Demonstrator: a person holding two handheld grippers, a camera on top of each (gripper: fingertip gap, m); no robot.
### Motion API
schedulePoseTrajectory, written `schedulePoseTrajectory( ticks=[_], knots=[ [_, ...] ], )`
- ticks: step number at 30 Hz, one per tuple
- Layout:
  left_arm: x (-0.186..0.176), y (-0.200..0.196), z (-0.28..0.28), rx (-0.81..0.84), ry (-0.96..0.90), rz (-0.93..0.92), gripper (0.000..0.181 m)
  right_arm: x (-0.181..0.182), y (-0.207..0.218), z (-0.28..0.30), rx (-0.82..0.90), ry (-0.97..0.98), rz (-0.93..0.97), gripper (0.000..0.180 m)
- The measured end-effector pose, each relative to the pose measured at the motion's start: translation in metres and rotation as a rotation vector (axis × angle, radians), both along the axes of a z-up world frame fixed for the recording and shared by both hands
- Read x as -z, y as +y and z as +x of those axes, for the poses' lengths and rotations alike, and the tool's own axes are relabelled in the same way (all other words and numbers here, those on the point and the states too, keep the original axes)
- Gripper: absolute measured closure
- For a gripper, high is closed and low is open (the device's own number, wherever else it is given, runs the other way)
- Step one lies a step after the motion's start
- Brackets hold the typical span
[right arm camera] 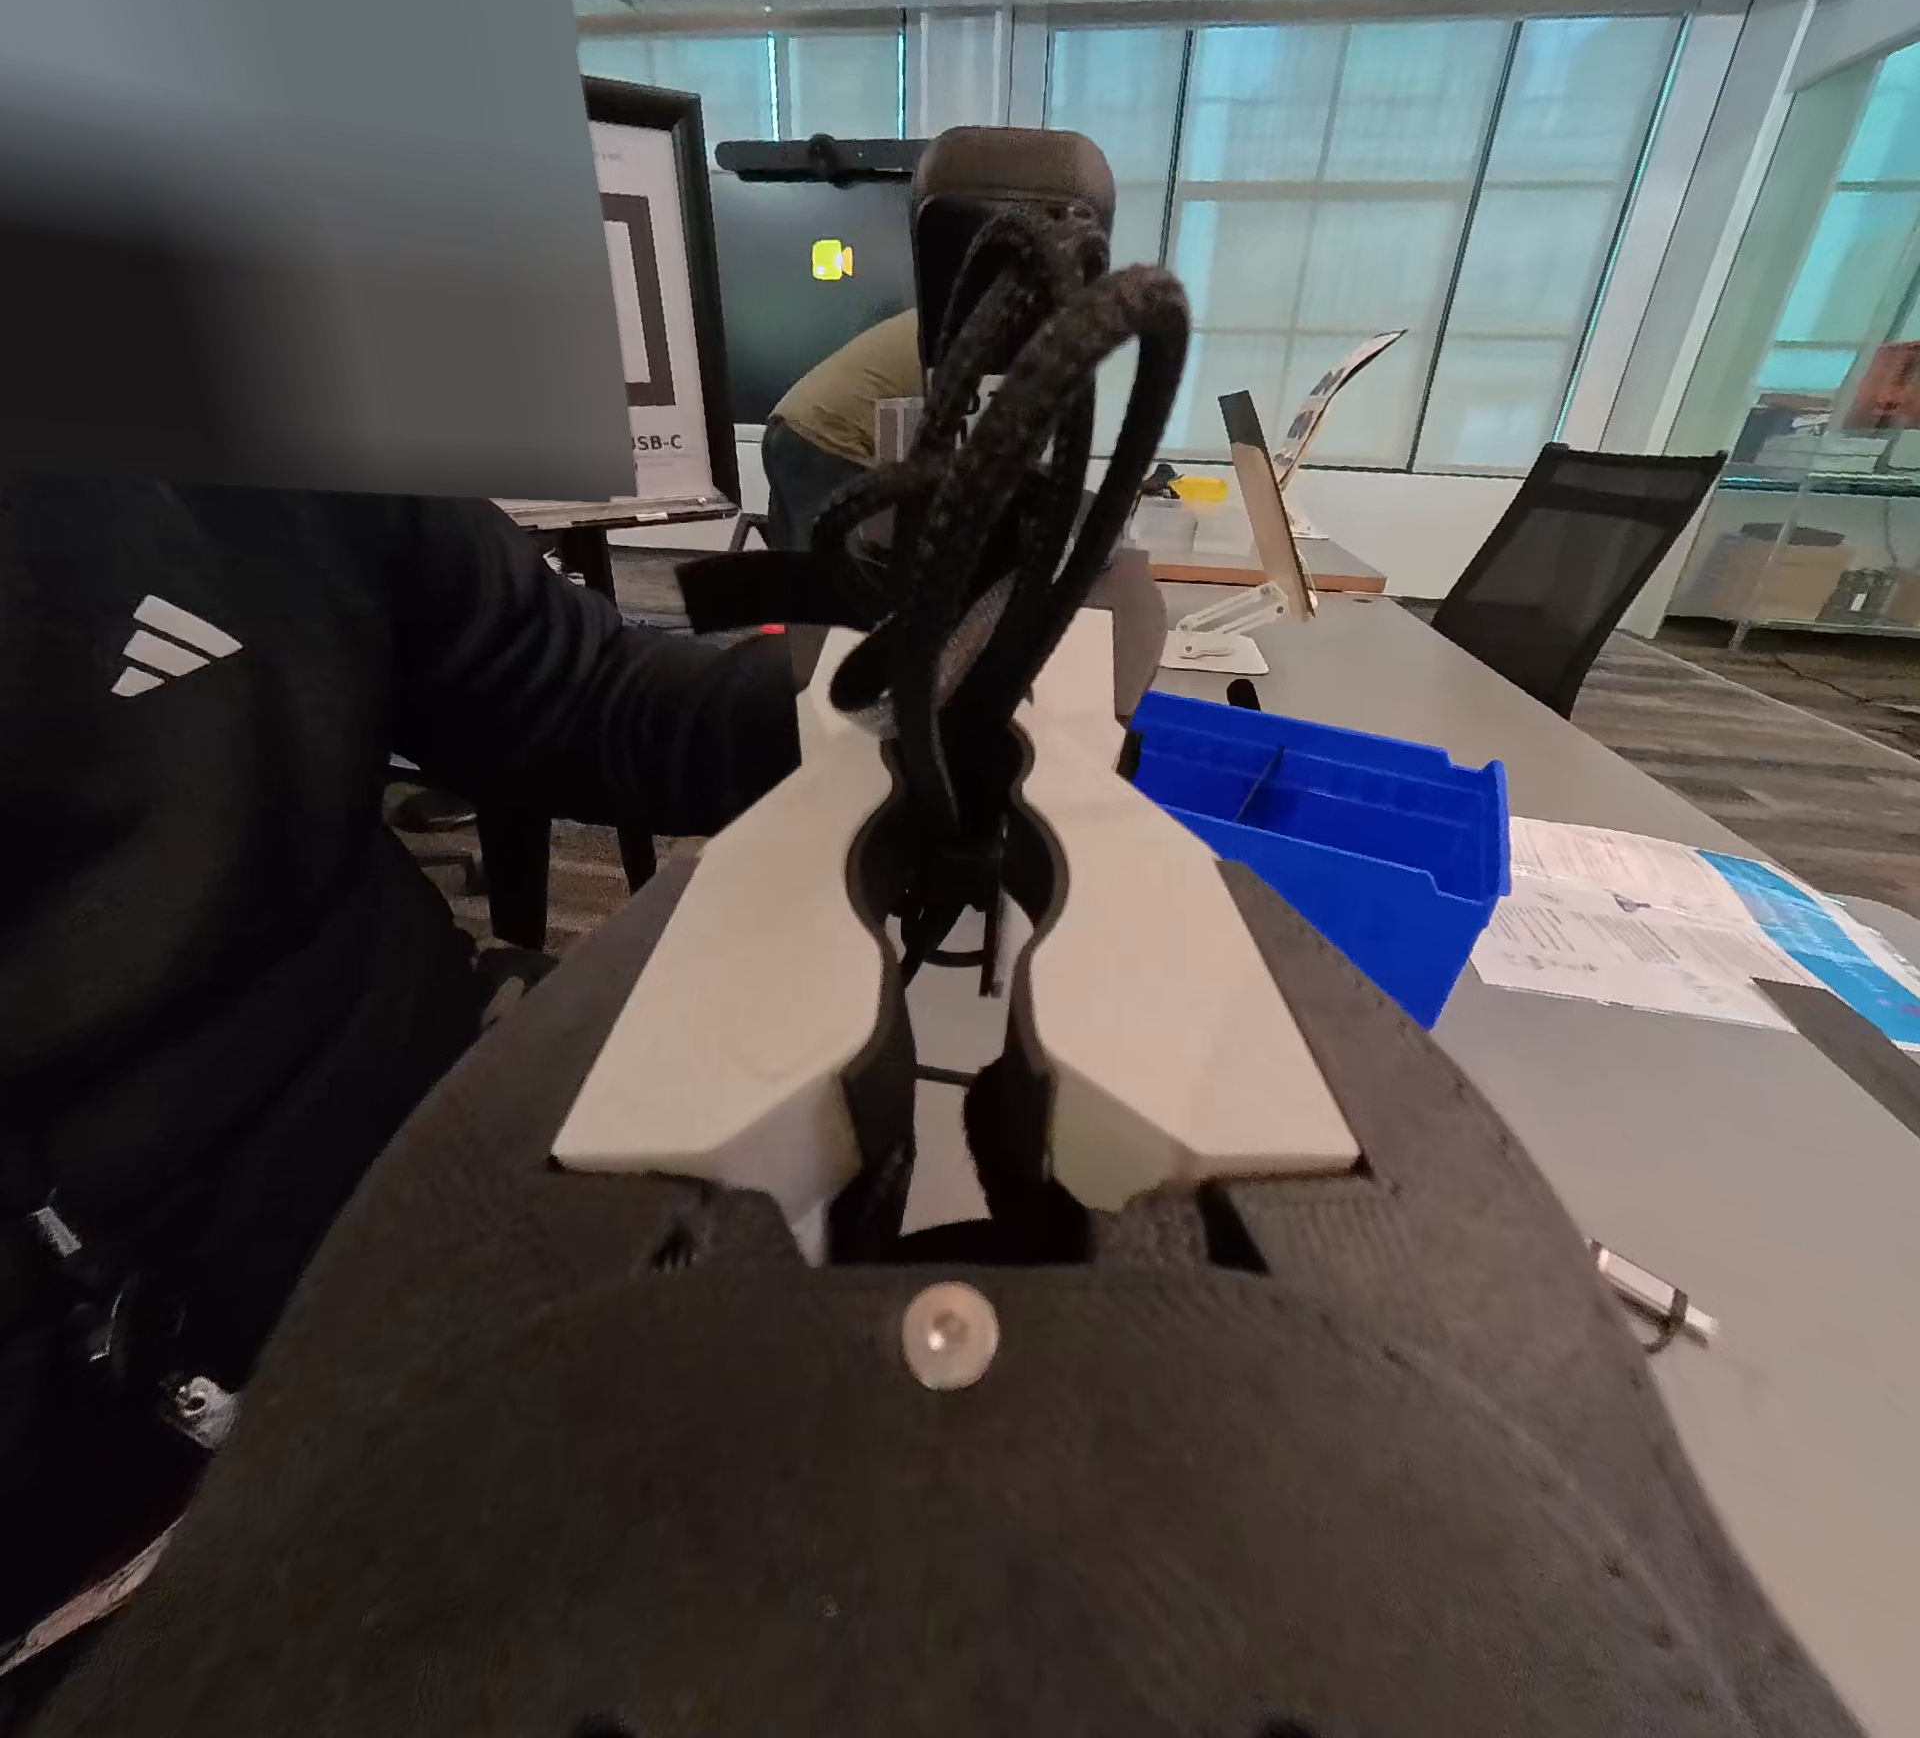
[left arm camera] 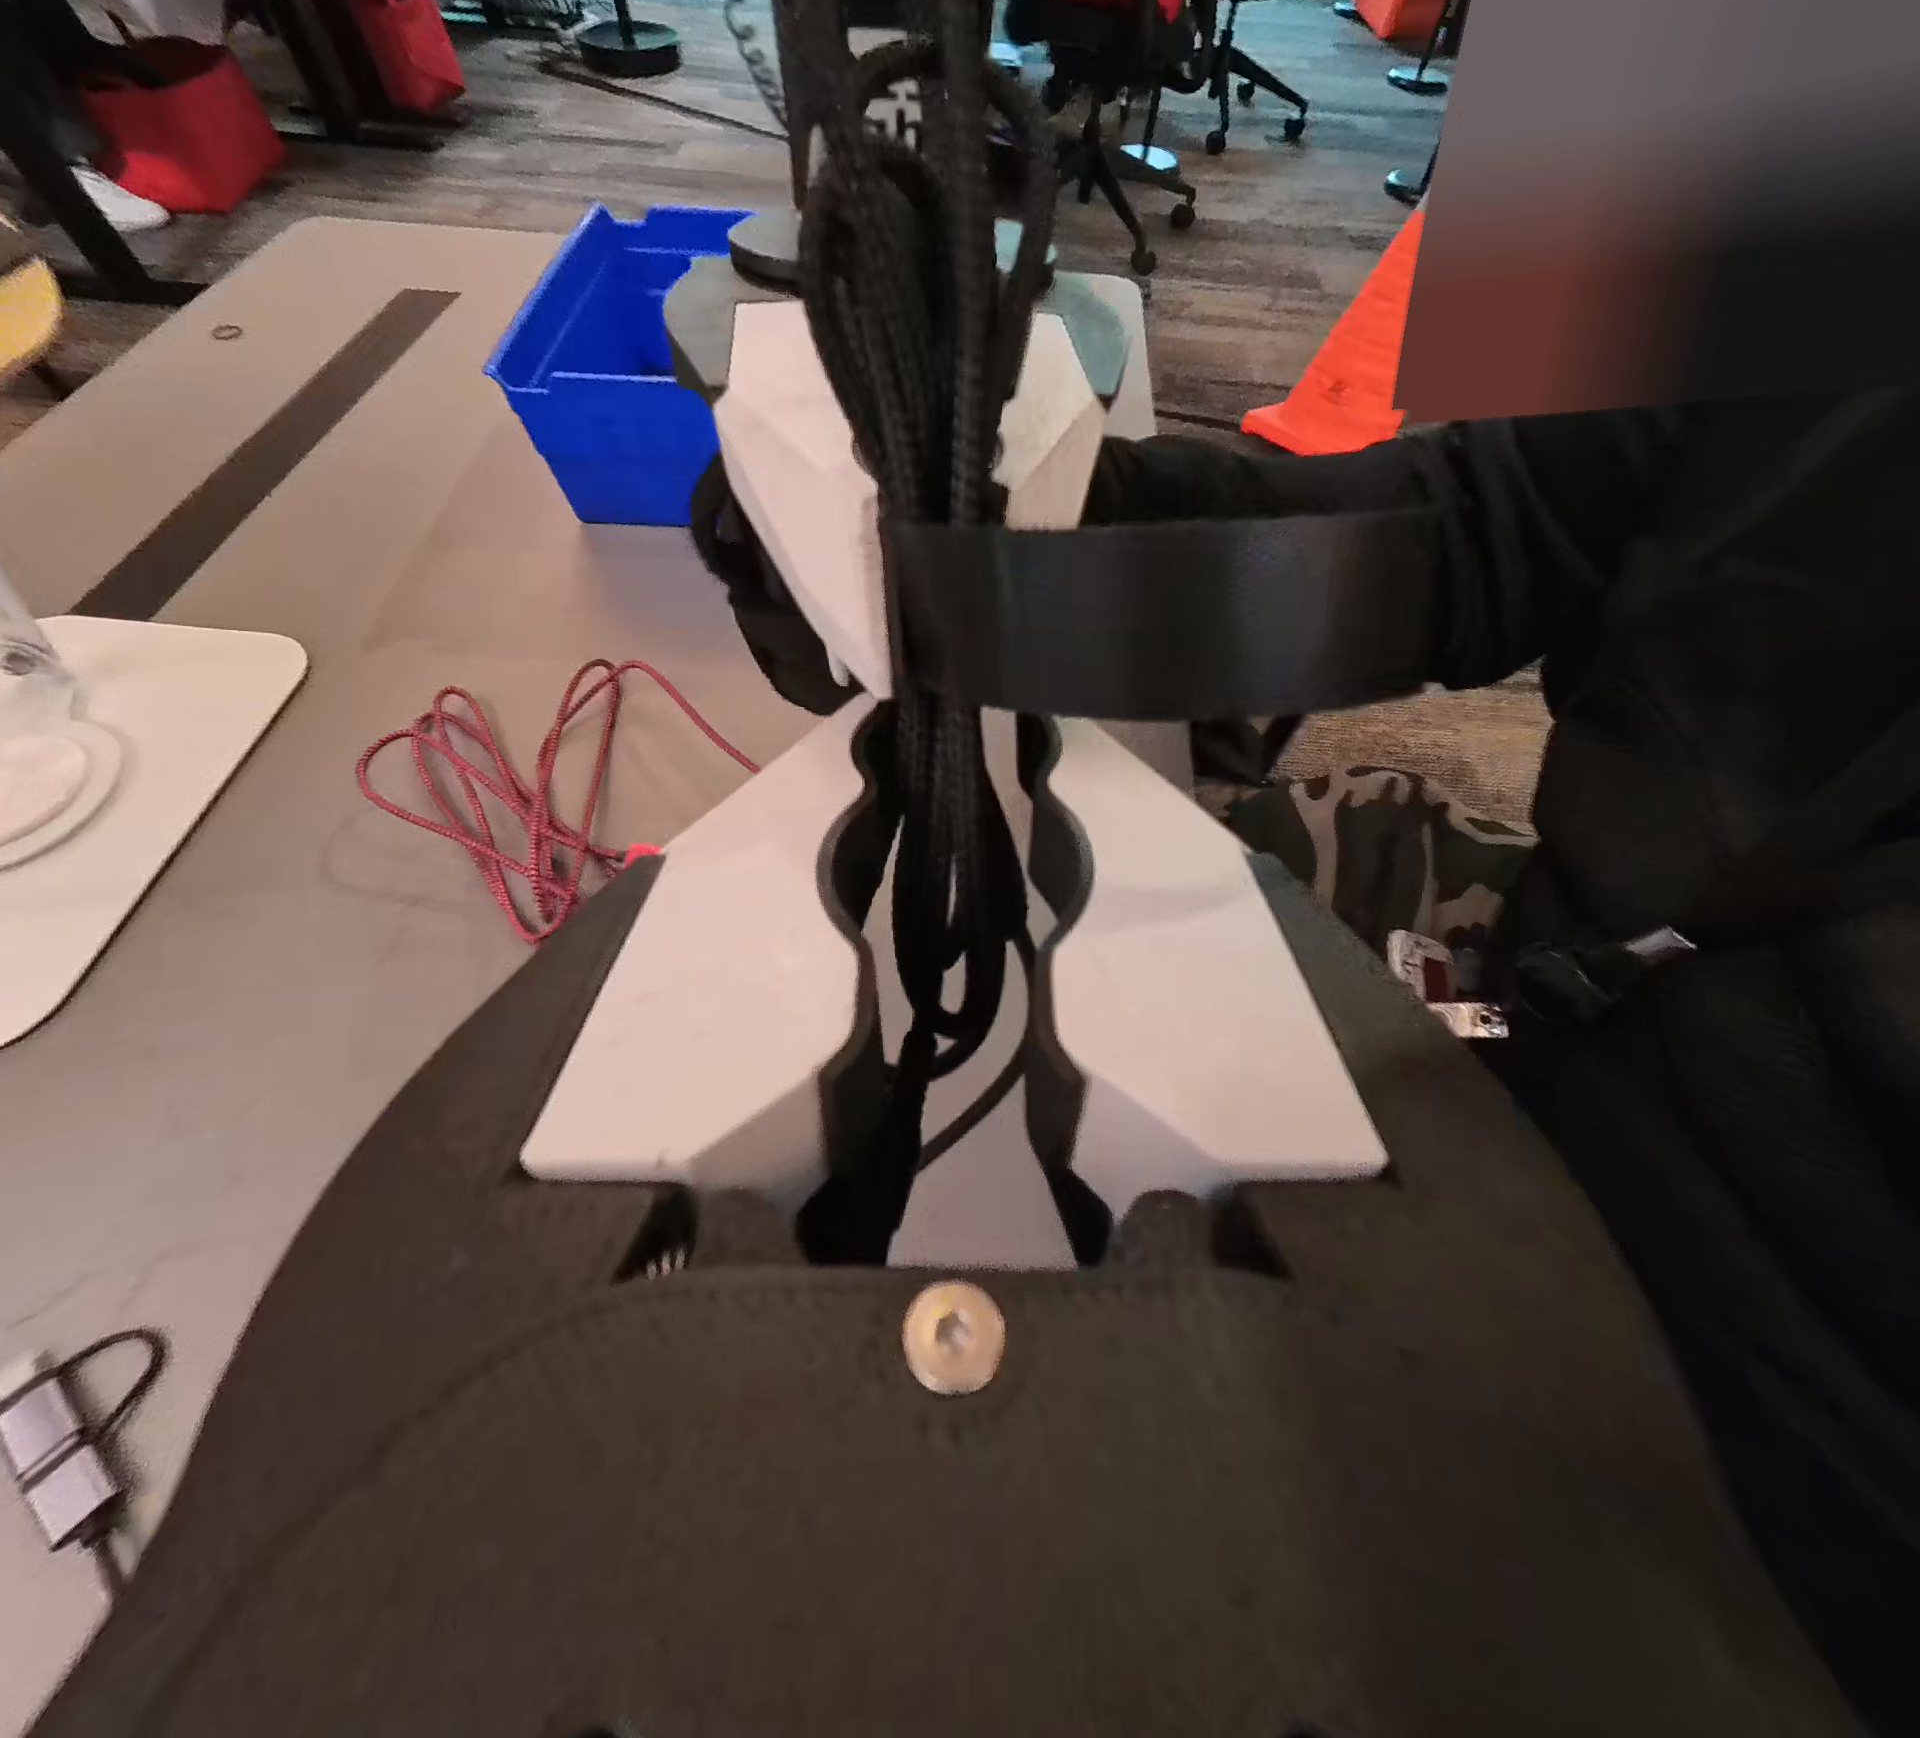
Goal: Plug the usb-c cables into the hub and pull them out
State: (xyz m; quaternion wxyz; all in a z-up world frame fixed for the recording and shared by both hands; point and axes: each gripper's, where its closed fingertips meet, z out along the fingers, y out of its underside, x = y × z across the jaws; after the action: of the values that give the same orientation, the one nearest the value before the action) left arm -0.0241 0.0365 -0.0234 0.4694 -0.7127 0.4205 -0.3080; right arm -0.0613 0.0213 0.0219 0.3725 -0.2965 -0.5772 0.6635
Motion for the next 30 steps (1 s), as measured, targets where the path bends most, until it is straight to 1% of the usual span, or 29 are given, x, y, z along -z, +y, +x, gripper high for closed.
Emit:
schedulePoseTrajectory(
  ticks=[2,5,6,10,11,12,13,14,15,16,18,20,23,24,27,30],
  knots=[
    [0.000,-0.005,0.000,0.041,-0.037,-0.049,0.152,0.001,0.000,0.000,-0.002,-0.001,-0.005,0.172],
    [0.002,-0.014,-0.003,0.108,-0.072,-0.140,0.129,0.001,0.005,0.003,-0.014,0.011,-0.050,0.172],
    [0.001,-0.015,-0.006,0.117,-0.083,-0.153,0.124,0.000,0.007,0.005,-0.015,0.017,-0.066,0.172],
    [-0.009,-0.023,-0.025,0.172,-0.159,-0.229,0.111,-0.002,0.020,0.012,-0.016,0.035,-0.117,0.171],
    [-0.013,-0.024,-0.031,0.186,-0.184,-0.241,0.114,-0.002,0.022,0.013,-0.019,0.036,-0.122,0.171],
    [-0.022,-0.016,-0.038,0.146,-0.222,-0.208,0.120,-0.001,0.023,0.014,-0.021,0.032,-0.124,0.171],
    [-0.037,-0.014,-0.044,0.139,-0.291,-0.173,0.130,0.001,0.024,0.014,-0.015,0.022,-0.115,0.171],
    [-0.049,-0.012,-0.047,0.141,-0.344,-0.152,0.135,0.002,0.025,0.014,-0.014,0.014,-0.106,0.171],
    [-0.053,-0.004,-0.051,0.091,-0.331,-0.122,0.142,0.002,0.026,0.014,-0.015,0.013,-0.107,0.171],
    [-0.053,0.003,-0.050,0.057,-0.293,-0.092,0.153,0.002,0.027,0.014,-0.016,0.009,-0.109,0.171],
    [-0.057,0.008,-0.039,0.066,-0.262,-0.067,0.158,0.004,0.027,0.013,-0.012,-0.007,-0.091,0.171],
    [-0.053,0.020,-0.029,0.041,-0.189,-0.046,0.163,0.004,0.027,0.011,-0.011,-0.018,-0.083,0.172],
    [-0.046,0.025,-0.016,0.066,-0.159,-0.061,0.170,0.005,0.027,0.011,0.002,-0.030,-0.069,0.172],
    [-0.046,0.023,-0.012,0.086,-0.163,-0.060,0.176,0.006,0.028,0.011,0.007,-0.036,-0.063,0.171],
    [-0.048,0.020,-0.009,0.106,-0.183,-0.060,0.172,0.009,0.032,0.014,0.022,-0.047,-0.062,0.172],
    [-0.042,0.021,-0.005,0.109,-0.155,-0.062,0.167,0.011,0.032,0.014,0.028,-0.058,-0.054,0.171]
  ],
)
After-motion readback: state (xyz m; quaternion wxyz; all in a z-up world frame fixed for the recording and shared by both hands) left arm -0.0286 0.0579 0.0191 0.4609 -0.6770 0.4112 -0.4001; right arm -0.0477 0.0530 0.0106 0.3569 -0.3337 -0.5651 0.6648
